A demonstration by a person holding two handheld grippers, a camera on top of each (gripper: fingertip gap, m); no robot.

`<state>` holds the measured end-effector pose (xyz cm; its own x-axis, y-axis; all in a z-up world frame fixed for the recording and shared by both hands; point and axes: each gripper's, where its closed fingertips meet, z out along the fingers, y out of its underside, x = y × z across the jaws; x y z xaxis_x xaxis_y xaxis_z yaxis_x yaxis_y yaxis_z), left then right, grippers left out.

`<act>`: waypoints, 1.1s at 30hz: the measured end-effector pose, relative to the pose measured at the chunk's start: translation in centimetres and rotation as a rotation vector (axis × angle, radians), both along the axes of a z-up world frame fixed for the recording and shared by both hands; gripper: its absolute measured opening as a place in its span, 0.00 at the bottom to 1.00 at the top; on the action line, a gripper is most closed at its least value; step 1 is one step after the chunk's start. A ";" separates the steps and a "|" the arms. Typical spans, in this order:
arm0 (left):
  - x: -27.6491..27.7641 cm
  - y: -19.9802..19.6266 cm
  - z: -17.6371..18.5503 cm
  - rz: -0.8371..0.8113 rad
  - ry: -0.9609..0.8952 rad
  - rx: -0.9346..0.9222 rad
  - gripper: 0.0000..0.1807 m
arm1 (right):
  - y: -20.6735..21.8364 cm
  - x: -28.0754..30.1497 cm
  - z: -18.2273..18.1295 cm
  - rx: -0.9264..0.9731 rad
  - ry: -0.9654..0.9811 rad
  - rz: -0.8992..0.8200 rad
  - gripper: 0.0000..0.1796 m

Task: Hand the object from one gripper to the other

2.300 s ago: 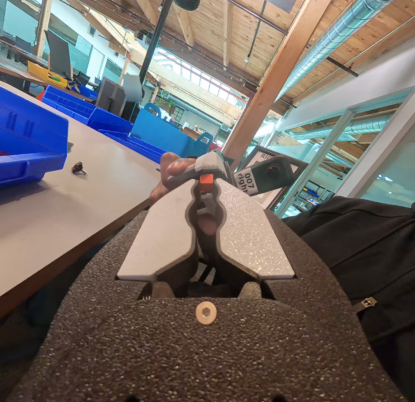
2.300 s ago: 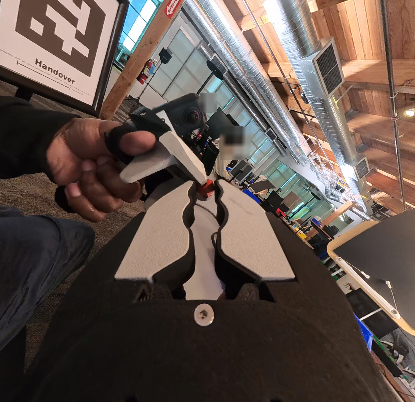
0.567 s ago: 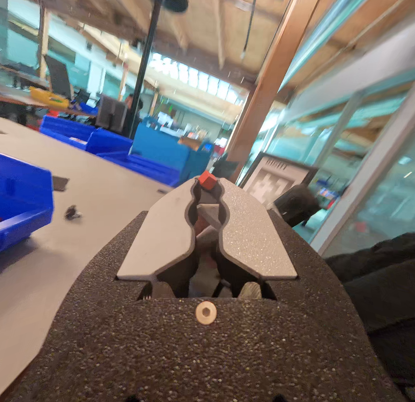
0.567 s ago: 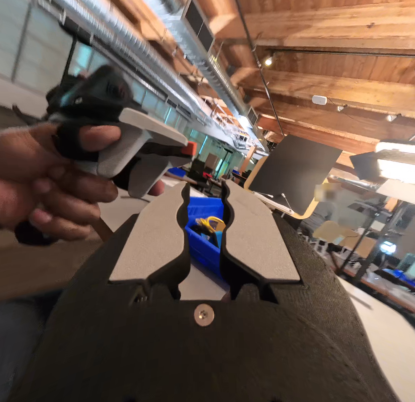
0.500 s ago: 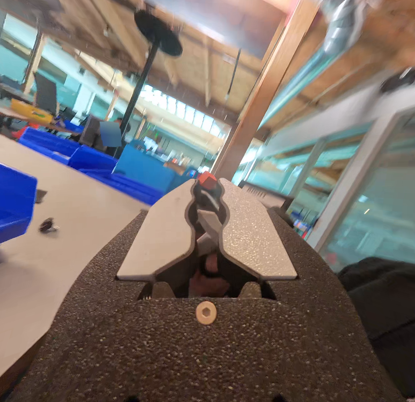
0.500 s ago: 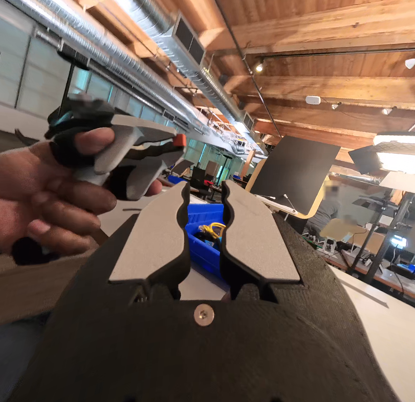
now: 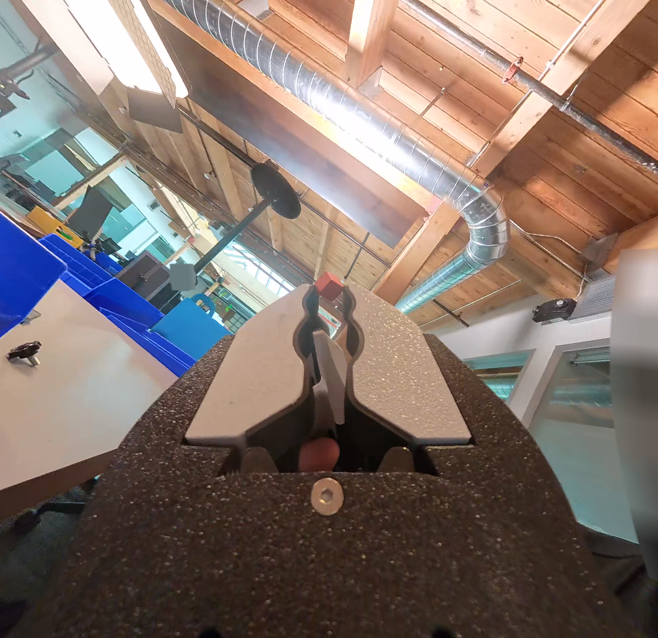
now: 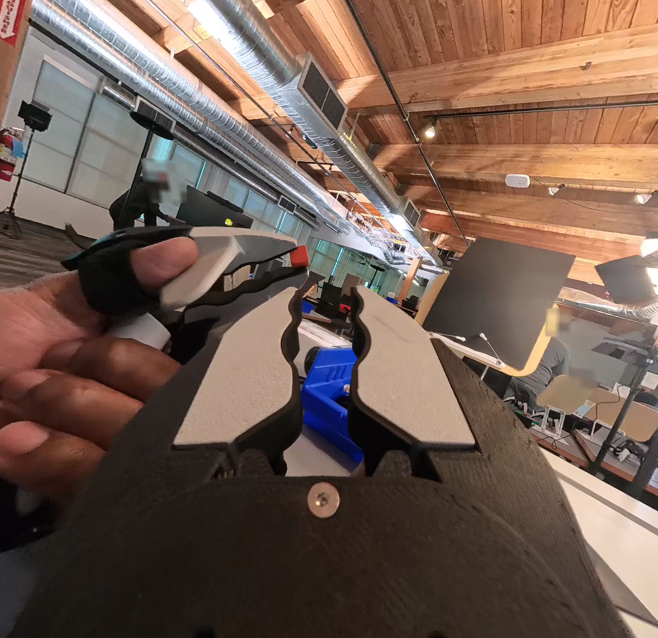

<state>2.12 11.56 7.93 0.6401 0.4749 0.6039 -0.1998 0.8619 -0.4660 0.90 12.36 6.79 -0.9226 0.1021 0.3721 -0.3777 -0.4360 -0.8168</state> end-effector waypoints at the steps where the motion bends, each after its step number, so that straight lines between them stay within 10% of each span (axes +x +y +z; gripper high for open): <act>1: 0.2 0.0 0.0 0.013 -0.002 0.000 0.07 | -0.1 0.3 0.0 -0.001 0.011 0.003 0.14; 33: 2.0 1.9 1.9 0.037 0.106 0.022 0.07 | 1.6 2.3 2.3 -0.041 0.082 0.043 0.14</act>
